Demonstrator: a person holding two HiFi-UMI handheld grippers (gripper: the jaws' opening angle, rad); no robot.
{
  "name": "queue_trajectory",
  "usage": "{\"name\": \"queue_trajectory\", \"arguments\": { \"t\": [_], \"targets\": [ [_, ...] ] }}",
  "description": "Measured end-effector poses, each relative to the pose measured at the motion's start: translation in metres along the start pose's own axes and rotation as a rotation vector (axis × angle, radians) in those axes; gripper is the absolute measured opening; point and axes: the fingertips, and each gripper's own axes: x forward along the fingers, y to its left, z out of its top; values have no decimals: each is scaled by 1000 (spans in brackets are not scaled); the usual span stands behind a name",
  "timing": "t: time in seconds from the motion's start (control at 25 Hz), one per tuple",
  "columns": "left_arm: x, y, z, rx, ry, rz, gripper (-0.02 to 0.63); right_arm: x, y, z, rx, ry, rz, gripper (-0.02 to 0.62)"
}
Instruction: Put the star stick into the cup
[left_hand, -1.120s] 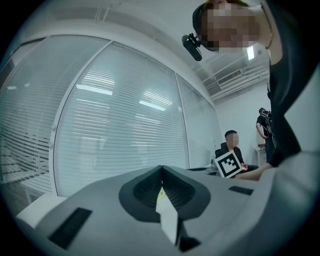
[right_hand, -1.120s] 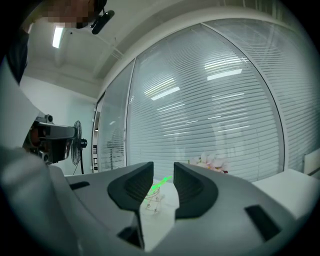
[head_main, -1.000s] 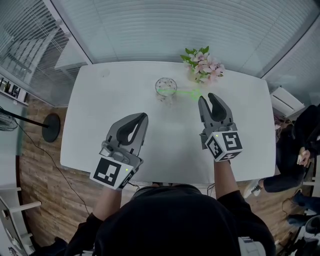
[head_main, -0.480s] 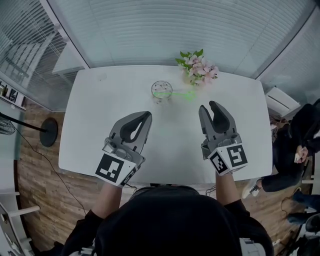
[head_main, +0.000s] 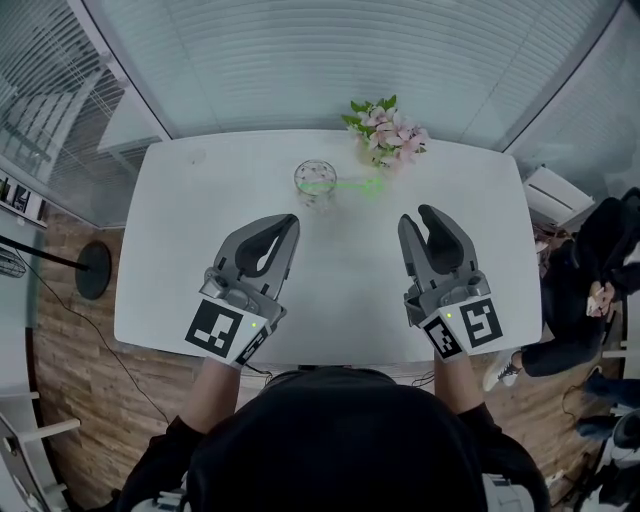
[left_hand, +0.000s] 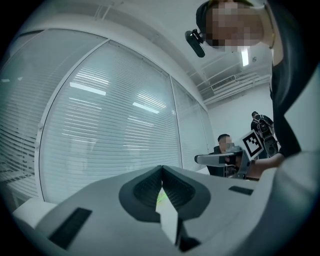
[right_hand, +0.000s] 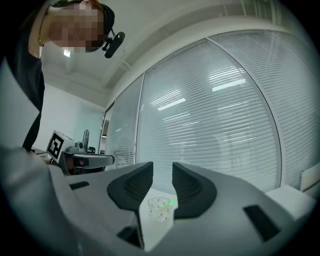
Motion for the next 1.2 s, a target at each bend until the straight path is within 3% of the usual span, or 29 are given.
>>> {"name": "queue_trajectory", "arguments": {
  "t": [0.76,1.2],
  "targets": [
    [-1,-6,7,22,-15,-11,14,-10,14,21,-8,-51,19,9],
    [-1,-6,8,25,-20,-15,14,-9,14,23,-6,-64,13,6]
  ]
}}
